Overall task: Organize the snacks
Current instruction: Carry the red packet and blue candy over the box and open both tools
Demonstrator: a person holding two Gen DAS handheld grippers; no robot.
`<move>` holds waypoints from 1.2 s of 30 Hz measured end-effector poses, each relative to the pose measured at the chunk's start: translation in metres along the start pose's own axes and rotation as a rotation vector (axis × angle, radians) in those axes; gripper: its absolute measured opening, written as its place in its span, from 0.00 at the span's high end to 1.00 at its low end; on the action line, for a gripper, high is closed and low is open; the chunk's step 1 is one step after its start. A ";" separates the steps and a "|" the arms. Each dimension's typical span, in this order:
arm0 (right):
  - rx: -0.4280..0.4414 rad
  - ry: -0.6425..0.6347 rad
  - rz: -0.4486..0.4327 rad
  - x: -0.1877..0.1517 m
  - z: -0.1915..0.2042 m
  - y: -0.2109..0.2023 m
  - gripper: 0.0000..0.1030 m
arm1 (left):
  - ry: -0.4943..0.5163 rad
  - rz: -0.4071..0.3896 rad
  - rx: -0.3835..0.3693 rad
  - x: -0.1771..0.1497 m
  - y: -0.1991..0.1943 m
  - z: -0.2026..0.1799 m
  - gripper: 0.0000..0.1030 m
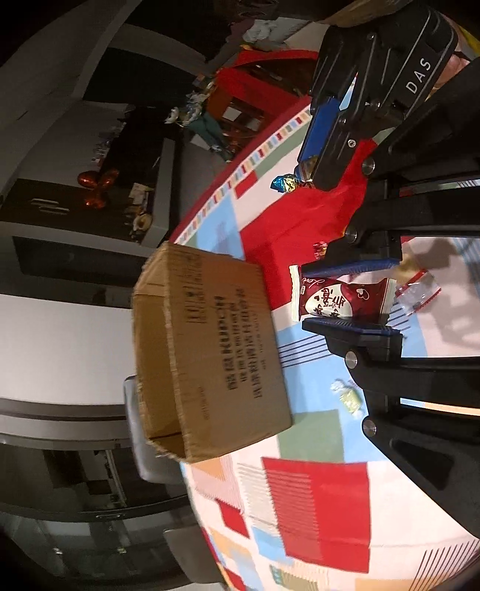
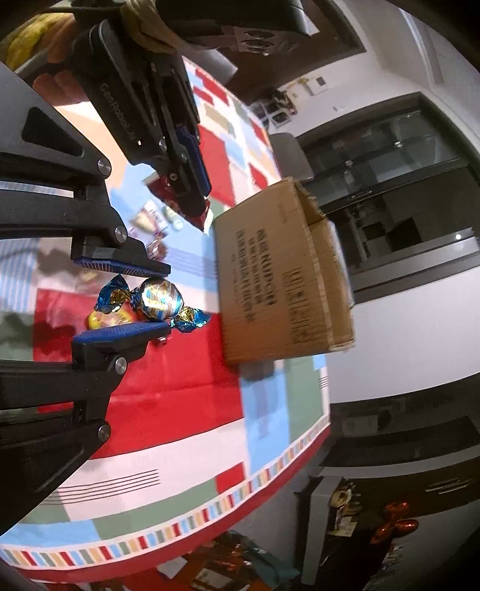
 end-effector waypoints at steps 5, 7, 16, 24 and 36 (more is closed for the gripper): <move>0.009 -0.008 -0.057 0.026 0.003 -0.008 0.75 | -0.016 -0.044 -0.004 0.024 -0.013 0.000 0.78; 0.010 -0.012 -0.077 0.037 0.004 -0.010 0.75 | -0.019 -0.065 0.000 0.034 -0.018 0.001 0.78; 0.022 -0.040 -0.151 0.089 0.008 -0.013 0.75 | -0.013 -0.146 0.015 0.077 -0.037 0.006 0.78; 0.028 -0.060 -0.182 0.129 0.008 -0.008 0.75 | 0.003 -0.184 0.031 0.115 -0.043 0.012 0.78; 0.034 -0.095 -0.182 0.173 0.004 0.026 0.75 | 0.001 -0.222 0.059 0.164 -0.022 0.027 0.78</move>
Point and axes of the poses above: each gripper's, at about its wrist camera, not at the fingertips, and y roughly the way its jaws point, z to its left, x to its top, the point moved 5 cm from there along y, roughly the way its jaws point, and after that the axes turned 10 degrees about -y, right-handed, at the moved point
